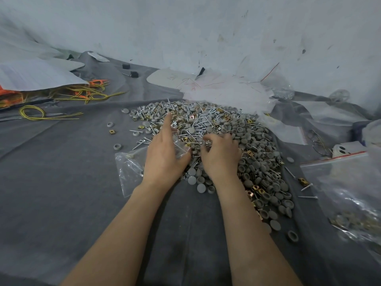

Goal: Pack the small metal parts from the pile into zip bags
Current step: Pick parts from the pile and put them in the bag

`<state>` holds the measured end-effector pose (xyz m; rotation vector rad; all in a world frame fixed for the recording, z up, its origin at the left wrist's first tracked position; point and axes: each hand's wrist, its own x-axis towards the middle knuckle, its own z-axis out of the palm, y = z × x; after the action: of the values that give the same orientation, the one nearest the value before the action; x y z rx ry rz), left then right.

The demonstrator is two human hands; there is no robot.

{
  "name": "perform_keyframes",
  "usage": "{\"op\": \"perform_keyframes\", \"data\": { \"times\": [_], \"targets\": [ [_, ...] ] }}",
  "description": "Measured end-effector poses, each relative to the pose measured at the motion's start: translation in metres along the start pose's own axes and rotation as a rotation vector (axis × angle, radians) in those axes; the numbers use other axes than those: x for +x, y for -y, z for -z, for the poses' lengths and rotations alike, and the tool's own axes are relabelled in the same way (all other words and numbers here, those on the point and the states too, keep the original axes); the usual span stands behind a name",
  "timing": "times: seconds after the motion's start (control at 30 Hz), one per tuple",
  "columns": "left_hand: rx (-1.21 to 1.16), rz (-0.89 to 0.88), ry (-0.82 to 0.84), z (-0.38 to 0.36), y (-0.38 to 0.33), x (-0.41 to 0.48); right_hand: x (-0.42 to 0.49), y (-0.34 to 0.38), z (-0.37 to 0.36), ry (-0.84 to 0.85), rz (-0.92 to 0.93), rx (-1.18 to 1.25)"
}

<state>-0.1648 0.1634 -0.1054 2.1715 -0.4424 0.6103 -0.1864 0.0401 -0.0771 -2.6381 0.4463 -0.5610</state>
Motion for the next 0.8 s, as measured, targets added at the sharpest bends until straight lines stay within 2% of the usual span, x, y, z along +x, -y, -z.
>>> {"op": "perform_keyframes", "data": {
  "times": [0.27, 0.47, 0.67, 0.8],
  "targets": [
    [0.006, -0.001, 0.002, 0.0001, -0.0007, -0.0001, 0.0005, -0.0011, -0.0089, -0.057, -0.024, 0.058],
    [0.006, -0.010, -0.002, 0.0007, -0.0008, -0.0007, 0.0014, -0.0007, -0.0048, -0.114, -0.080, 0.232],
    [0.004, -0.013, -0.008, 0.0000, -0.0010, 0.0000, 0.0014, -0.0032, -0.0029, -0.057, -0.081, 0.137],
    [0.000, -0.005, -0.010, 0.0002, -0.0003, -0.0002, 0.0029, -0.0046, 0.0002, -0.157, -0.071, 0.255]
  ]
}}
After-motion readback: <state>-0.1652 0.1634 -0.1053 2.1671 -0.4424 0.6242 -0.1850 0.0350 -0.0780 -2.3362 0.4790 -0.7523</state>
